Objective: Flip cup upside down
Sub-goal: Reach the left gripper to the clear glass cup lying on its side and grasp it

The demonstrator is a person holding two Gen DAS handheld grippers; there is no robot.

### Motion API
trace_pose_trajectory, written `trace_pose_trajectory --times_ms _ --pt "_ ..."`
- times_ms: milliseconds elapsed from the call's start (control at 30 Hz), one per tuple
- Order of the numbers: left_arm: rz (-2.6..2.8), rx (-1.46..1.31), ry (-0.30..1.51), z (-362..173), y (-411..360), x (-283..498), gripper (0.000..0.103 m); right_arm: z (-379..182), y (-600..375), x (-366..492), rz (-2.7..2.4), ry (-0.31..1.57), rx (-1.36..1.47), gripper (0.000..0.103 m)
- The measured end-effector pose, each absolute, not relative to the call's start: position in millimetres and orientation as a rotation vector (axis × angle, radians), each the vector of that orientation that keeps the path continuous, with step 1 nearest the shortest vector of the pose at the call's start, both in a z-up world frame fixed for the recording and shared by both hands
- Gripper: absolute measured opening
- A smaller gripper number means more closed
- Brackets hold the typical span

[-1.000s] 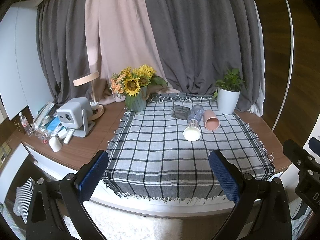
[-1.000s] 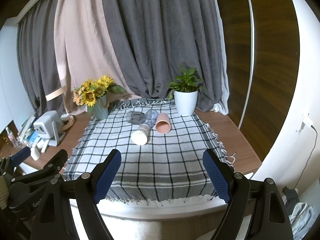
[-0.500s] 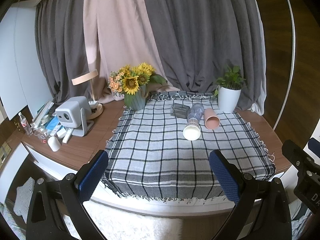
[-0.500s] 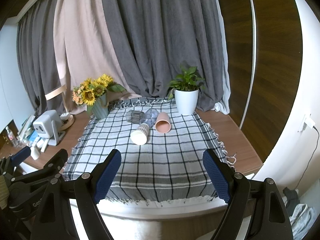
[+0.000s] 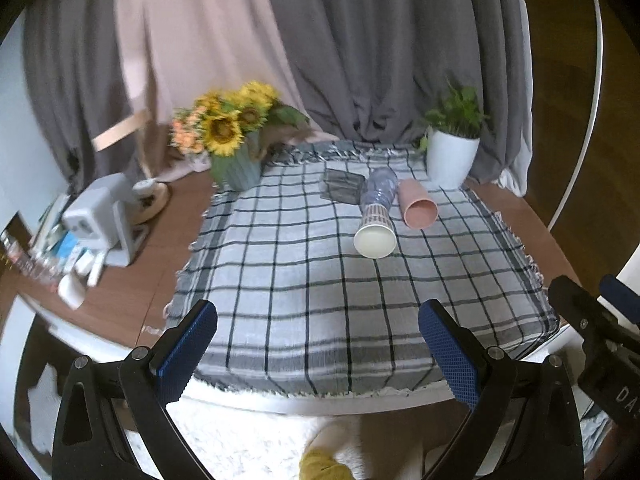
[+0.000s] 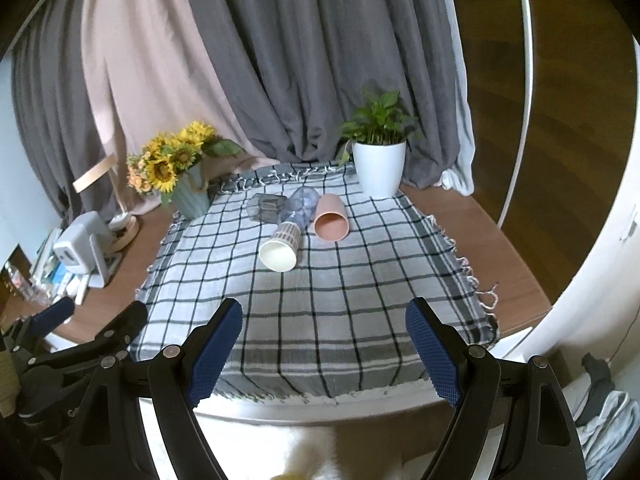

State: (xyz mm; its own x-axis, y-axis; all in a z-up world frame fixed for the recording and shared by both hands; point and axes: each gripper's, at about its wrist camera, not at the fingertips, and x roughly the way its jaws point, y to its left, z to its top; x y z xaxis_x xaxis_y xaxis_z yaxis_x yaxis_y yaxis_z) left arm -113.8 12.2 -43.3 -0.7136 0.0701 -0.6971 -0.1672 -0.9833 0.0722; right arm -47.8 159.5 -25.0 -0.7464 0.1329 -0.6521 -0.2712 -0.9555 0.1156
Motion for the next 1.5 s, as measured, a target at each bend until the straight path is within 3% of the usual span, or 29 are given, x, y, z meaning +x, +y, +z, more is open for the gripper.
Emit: trace_pose_trajectory --times_ms 500,667,967,1167,1500 --pt "2.425 -1.193 0.591 -87.0 29.4 -347.5 0.102 -85.8 157.8 -243.4 2.414 0.576 -1.158 0.084" --pt "2.255 -1.199 0.809 -111.4 59.1 -402.4 0.102 -106.4 158.0 -291.3 2.282 0.696 -1.178 0.084" --pt "1.775 -1.209 1.200 -146.2 121.3 -460.6 0.102 -131.1 176.0 -347.3 2.033 1.007 -1.166 0.084" --pt "1.539 -1.095 1.489 -170.0 154.7 -475.5 0.100 -137.6 192.6 -364.2 1.882 1.092 -1.122 0.084" --pt "1.254 -1.027 1.691 -220.6 190.6 -502.6 0.097 -159.0 207.5 -380.5 1.688 1.177 -1.129 0.084"
